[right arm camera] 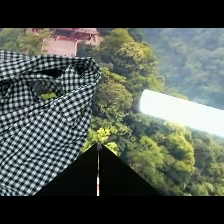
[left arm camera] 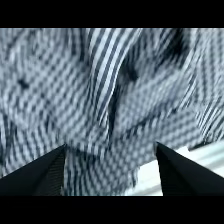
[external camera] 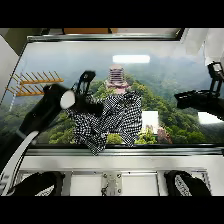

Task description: Fold the clothes and pants, and hang the long-sleeved shirts on hangers.

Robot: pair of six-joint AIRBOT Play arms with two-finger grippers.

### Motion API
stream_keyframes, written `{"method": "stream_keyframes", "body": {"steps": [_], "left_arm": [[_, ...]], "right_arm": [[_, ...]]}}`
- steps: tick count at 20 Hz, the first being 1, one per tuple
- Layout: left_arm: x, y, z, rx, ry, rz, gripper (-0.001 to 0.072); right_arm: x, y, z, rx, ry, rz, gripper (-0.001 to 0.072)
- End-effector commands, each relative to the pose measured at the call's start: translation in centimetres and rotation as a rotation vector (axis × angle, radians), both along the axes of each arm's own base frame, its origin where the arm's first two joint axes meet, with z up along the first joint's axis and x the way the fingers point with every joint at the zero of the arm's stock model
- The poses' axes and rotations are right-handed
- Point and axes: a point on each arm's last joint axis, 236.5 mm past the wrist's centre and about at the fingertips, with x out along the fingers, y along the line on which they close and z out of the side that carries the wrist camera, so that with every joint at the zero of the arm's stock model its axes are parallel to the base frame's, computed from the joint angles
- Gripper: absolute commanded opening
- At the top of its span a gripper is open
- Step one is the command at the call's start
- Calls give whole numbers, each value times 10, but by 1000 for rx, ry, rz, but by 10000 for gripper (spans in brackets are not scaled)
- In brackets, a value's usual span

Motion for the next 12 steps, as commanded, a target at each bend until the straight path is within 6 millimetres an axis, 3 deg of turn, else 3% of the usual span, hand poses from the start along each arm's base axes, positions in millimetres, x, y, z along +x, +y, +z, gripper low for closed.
{"method": "stream_keyframes", "body": {"steps": [1,3,4,7,10,12], "left_arm": [[-85,53,-58,10,170,265,567],[-112,48,-82,-73,218,363,568],[-118,33,-92,-155,214,390,567],[-116,12,-110,-251,190,457,567],[-111,11,-133,-197,225,483,559],[-96,12,-142,-178,236,524,558]], "right_arm": [[-12,28,-15,-37,57,79,22],[-16,40,-19,-49,73,106,22],[-19,48,-19,-50,74,130,22],[-22,57,-21,-43,87,141,22],[-27,58,-30,-97,116,147,22],[-33,64,-39,-160,138,167,21]]}}
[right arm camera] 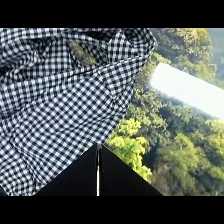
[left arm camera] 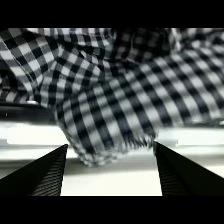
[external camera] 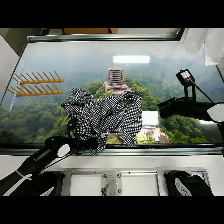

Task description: Fold the clothes and pants, and hang the long-sleeved shirts on hangers.

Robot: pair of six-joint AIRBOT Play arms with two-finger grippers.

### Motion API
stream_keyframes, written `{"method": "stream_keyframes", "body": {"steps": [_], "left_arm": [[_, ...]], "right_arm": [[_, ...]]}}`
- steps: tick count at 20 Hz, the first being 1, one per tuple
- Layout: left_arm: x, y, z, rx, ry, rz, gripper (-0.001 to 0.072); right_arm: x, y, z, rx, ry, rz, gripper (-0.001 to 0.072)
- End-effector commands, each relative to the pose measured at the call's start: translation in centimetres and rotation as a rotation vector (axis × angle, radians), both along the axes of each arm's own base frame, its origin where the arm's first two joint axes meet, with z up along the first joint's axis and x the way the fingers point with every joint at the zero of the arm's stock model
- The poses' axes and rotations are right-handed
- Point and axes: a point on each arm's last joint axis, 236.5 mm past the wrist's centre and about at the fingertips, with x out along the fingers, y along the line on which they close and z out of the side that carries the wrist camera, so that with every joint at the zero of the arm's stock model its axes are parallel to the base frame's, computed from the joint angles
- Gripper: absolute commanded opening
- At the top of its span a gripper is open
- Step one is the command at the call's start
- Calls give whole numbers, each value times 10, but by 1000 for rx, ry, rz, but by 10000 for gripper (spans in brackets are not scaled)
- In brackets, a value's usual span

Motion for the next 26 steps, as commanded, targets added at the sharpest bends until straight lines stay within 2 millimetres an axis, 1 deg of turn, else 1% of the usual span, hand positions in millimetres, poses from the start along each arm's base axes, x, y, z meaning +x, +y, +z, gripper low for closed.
{"method": "stream_keyframes", "body": {"steps": [1,2,3,5,6,9,10,11,12,13,15,17,21,24,25,26], "left_arm": [[20,-3,-18,1,19,90,558],[26,-4,-21,5,21,102,557],[29,-5,-25,13,26,102,454],[36,-6,-28,37,25,86,67],[42,-11,-24,31,10,73,17],[56,-21,-8,12,-39,31,16],[57,-23,-4,13,-45,12,16],[58,-24,-2,15,-50,-4,17],[59,-25,0,16,-54,-17,17],[59,-26,2,16,-55,-22,17],[60,-26,3,13,-58,-22,17],[59,-26,3,16,-52,-24,17],[60,-27,8,8,-69,-31,16],[63,-29,26,-22,-118,-36,17],[64,-30,33,-33,-134,-36,17],[63,-30,37,-41,-143,-38,17]], "right_arm": [[-11,6,-17,-96,43,13,22],[-16,10,-25,-114,66,10,22],[-21,15,-33,-123,87,15,21],[-35,30,-52,-141,124,46,21],[-42,37,-63,-152,142,53,21],[-58,50,-95,-228,186,23,21],[-63,60,-104,-256,195,48,23],[-70,76,-112,-257,209,95,167],[-77,93,-120,-248,227,133,571],[-83,108,-130,-246,242,170,718],[-93,126,-148,-272,257,231,718],[-91,136,-164,-271,269,220,718],[-78,139,-191,-267,290,140,713],[-74,129,-209,-297,326,69,709],[-73,126,-212,-298,335,32,681],[-71,122,-213,-304,339,4,515]]}}
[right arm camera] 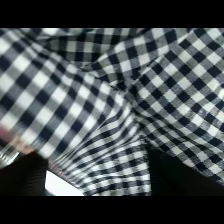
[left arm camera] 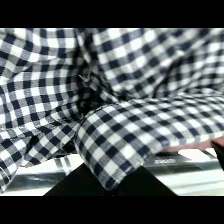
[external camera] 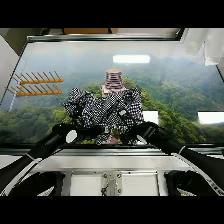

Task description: Fold the clothes and pants, and hang the long-sleeved shirts on hangers.

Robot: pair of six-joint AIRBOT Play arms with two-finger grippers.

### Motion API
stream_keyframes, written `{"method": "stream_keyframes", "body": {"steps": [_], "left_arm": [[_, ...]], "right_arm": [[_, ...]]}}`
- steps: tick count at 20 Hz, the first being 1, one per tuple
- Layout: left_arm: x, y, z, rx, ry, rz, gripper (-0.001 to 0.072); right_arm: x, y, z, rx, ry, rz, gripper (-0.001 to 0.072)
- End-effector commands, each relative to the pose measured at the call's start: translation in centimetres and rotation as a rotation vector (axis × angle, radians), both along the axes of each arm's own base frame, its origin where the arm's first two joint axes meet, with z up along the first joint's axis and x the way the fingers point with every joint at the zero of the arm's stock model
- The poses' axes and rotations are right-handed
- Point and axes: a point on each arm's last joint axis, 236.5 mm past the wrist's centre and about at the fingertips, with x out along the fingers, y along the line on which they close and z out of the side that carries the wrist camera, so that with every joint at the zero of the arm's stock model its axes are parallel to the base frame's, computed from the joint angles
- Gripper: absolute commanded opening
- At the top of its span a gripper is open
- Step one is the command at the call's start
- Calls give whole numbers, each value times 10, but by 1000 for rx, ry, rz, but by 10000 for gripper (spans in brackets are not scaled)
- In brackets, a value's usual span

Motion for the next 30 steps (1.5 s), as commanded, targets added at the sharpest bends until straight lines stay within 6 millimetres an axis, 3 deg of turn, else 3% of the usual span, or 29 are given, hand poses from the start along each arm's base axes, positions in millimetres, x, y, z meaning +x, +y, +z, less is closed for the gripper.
{"method": "stream_keyframes", "body": {"steps": [1,3,5,7,8,10,12,14,15,17,19,22,24,26,28,30], "left_arm": [[-1,-1,17,-27,-35,-8,17],[-4,0,26,-35,-45,-15,17],[-2,-1,42,-61,-88,-21,17],[4,-5,72,-110,-159,-22,16],[9,-9,95,-143,-209,-25,16],[23,-20,163,-222,-357,-56,16],[34,-28,255,-321,-537,-77,16],[32,-34,355,-403,-733,-132,16],[25,-38,405,-433,-840,-182,16],[6,-49,483,-483,-997,-274,16],[-14,-56,543,-513,-1121,-357,16],[-34,-59,603,-537,-1243,-428,16],[-32,-61,614,-508,-1279,-446,16],[-3,-61,585,-377,-1255,-421,16],[43,-49,517,-225,-1097,-333,16],[84,-24,426,-89,-855,-271,16]], "right_arm": [[7,-10,-10,-35,-3,-90,378],[7,-20,-10,-72,2,-87,234],[11,-37,-6,-111,22,-126,23],[31,-54,17,-105,-18,-179,22],[46,-62,41,-81,-59,-207,22],[76,-73,116,-34,-192,-187,21],[92,-85,224,31,-356,-163,20],[85,-97,344,128,-542,-176,21],[75,-100,396,197,-632,-186,20],[46,-102,491,366,-796,-180,20],[14,-106,559,501,-914,-164,20],[-12,-117,606,604,-1001,-182,20],[-15,-119,609,627,-996,-200,20],[-3,-115,590,591,-928,-217,20],[22,-110,549,481,-809,-241,20],[51,-99,490,309,-650,-204,18]]}}
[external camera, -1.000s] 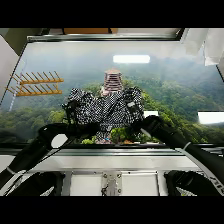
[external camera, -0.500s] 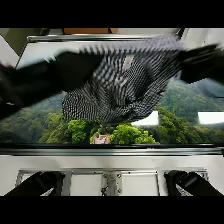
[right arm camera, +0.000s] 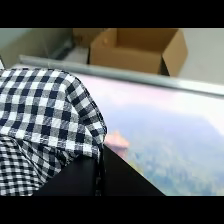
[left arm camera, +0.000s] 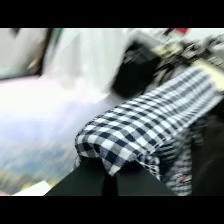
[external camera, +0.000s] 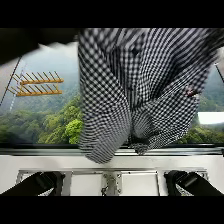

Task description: Fold the clothes and pants, and hang the long-sleeved shirts on hangers.

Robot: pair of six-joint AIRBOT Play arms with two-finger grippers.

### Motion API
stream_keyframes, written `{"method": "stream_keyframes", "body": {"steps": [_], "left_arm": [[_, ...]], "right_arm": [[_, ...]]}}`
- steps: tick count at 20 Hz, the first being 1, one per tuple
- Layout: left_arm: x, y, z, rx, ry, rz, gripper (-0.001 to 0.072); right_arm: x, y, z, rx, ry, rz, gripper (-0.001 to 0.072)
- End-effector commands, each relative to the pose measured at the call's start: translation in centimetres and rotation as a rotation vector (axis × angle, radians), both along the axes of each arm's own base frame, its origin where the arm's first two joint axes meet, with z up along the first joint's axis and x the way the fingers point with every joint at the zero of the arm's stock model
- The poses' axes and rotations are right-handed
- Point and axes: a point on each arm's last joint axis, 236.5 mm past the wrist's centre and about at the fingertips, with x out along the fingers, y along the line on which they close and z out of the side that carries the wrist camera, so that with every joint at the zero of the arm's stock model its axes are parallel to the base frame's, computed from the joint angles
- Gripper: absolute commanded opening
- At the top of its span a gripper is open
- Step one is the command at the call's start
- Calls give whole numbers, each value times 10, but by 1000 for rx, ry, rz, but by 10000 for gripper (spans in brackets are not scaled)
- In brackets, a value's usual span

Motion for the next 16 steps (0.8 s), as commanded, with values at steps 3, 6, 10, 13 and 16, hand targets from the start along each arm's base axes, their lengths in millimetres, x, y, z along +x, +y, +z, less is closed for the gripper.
{"method": "stream_keyframes", "body": {"steps": [3,6,10,13,16], "left_arm": [[46,41,-230,301,625,53,16],[13,41,-334,402,900,-88,16],[-42,39,-418,484,1069,-142,16],[-30,17,-427,457,1002,-133,16],[9,5,-409,422,950,-110,17]], "right_arm": [[55,17,-164,-399,509,57,19],[74,16,-244,-377,791,107,18],[51,-11,-332,-199,1109,89,20],[51,-13,-373,-73,1095,-23,21],[48,-14,-373,-55,1073,-41,21]]}}
